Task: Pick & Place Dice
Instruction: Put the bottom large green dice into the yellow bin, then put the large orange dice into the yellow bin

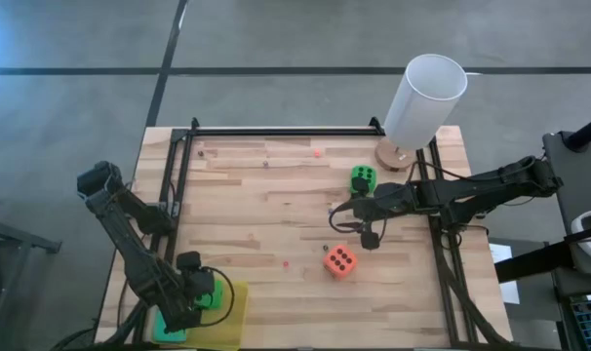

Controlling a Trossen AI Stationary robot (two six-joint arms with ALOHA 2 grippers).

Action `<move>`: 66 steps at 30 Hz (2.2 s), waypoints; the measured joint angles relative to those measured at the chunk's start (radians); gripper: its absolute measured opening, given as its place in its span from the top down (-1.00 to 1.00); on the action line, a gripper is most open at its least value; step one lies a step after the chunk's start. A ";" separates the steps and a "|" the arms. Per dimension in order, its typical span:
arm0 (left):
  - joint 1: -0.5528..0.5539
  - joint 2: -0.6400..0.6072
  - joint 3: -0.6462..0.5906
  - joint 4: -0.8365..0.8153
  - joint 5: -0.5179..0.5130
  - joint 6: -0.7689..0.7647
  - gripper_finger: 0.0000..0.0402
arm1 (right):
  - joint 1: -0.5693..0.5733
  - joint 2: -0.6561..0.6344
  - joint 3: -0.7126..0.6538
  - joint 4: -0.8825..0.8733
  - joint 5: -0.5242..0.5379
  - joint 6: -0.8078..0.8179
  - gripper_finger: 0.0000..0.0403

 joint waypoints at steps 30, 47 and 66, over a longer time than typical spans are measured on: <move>0.006 0.000 0.095 0.133 -0.155 -0.085 -0.99 | 0.000 0.000 0.000 0.000 0.000 0.000 0.11; 0.174 0.001 0.095 0.281 -0.242 0.290 -0.96 | 0.000 0.000 0.000 0.000 0.000 0.000 0.11; 0.279 0.001 0.027 0.354 -0.489 0.378 -0.92 | -0.001 0.000 0.000 0.005 0.008 -0.021 0.11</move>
